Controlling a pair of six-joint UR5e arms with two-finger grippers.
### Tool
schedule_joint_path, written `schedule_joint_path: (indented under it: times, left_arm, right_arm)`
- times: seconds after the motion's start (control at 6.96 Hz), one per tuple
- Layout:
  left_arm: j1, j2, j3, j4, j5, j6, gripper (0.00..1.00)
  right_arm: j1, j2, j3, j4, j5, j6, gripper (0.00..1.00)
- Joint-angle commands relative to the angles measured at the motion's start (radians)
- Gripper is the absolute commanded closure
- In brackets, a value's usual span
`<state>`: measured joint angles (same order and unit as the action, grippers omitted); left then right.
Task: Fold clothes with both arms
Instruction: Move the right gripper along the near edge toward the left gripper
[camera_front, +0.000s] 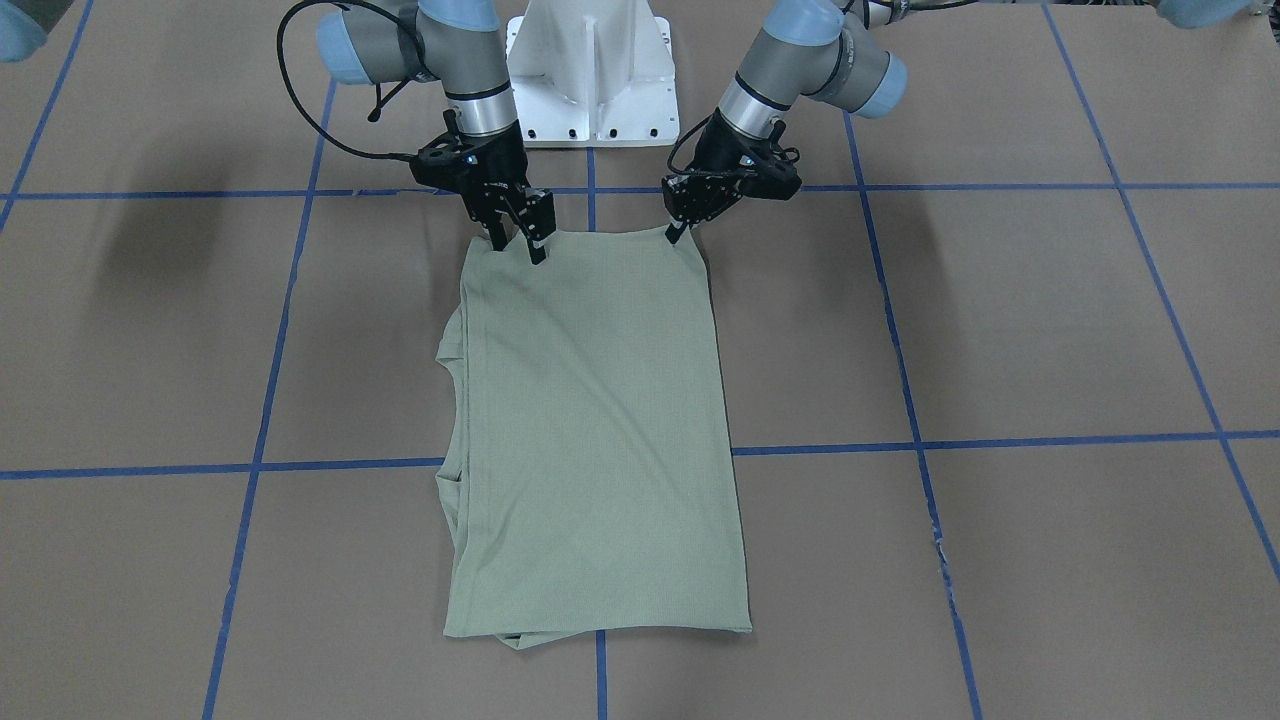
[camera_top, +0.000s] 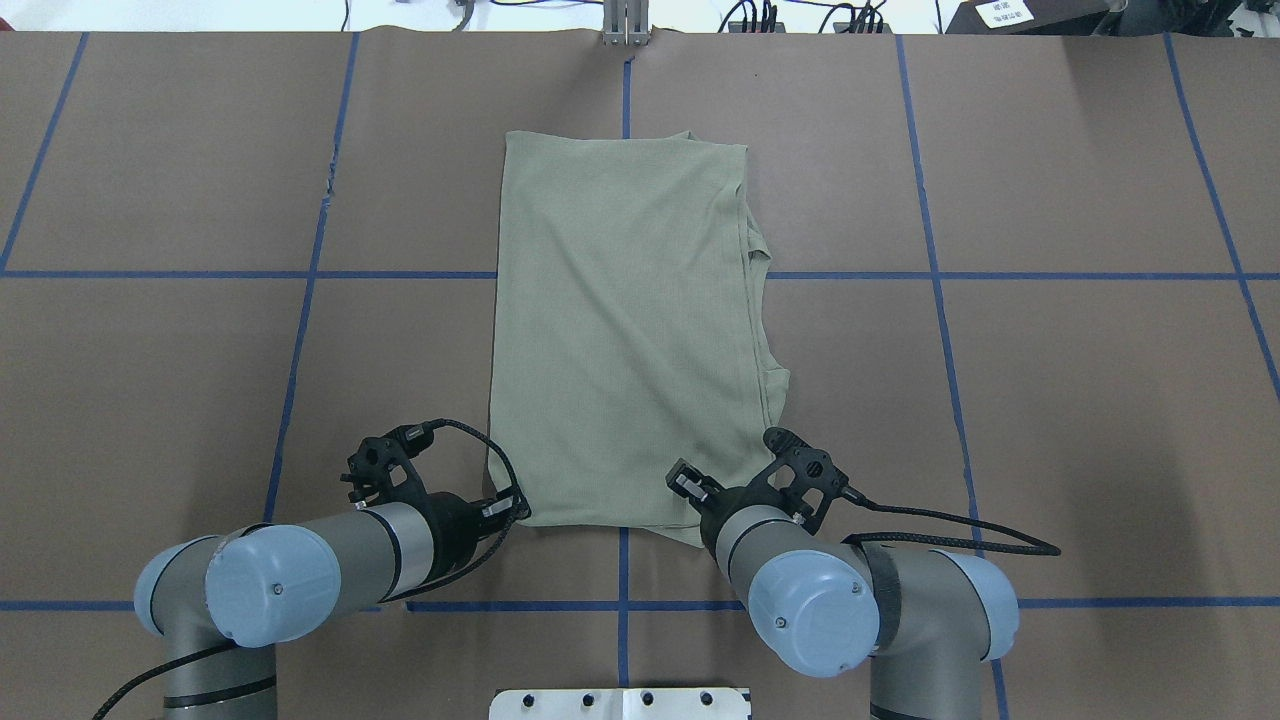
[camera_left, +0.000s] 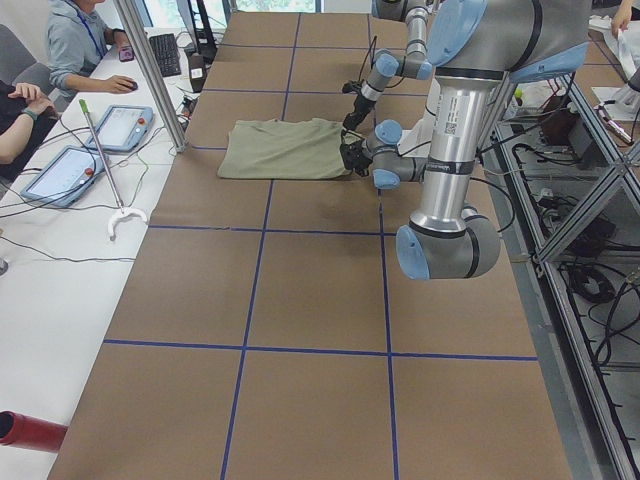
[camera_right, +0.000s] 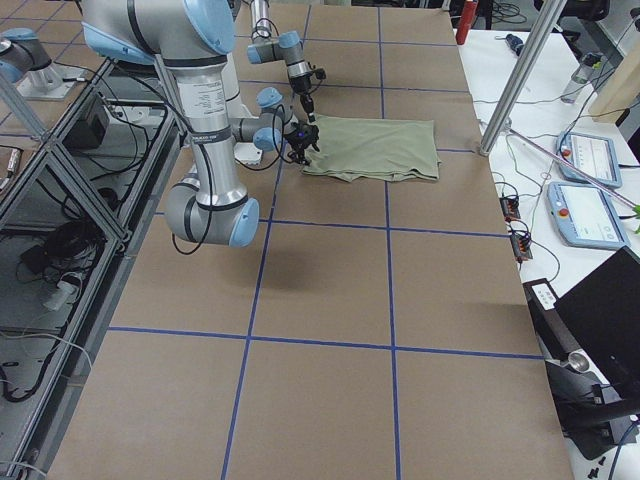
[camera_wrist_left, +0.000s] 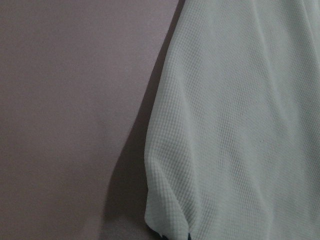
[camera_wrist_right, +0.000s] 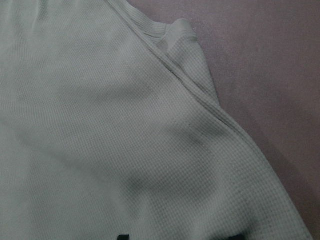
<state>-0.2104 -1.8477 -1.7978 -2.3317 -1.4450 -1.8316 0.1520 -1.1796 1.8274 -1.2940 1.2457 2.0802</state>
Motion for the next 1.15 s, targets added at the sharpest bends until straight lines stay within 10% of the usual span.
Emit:
schedule_joint_path:
  times: [0.0, 0.29, 1.01]
  left_arm:
    - [0.0, 0.002, 0.0, 0.0, 0.0, 0.0, 1.0]
    - [0.0, 0.001, 0.0, 0.0, 0.002, -0.002, 1.0]
    - [0.0, 0.004, 0.0, 0.0, 0.002, -0.002, 1.0]
  right_arm:
    - [-0.002, 0.001, -0.002, -0.018, 0.001, 0.003, 0.35]
    - [-0.003, 0.003, -0.002, -0.018, -0.002, 0.012, 1.0]
    - [-0.003, 0.003, 0.013, -0.018, -0.002, 0.012, 1.0]
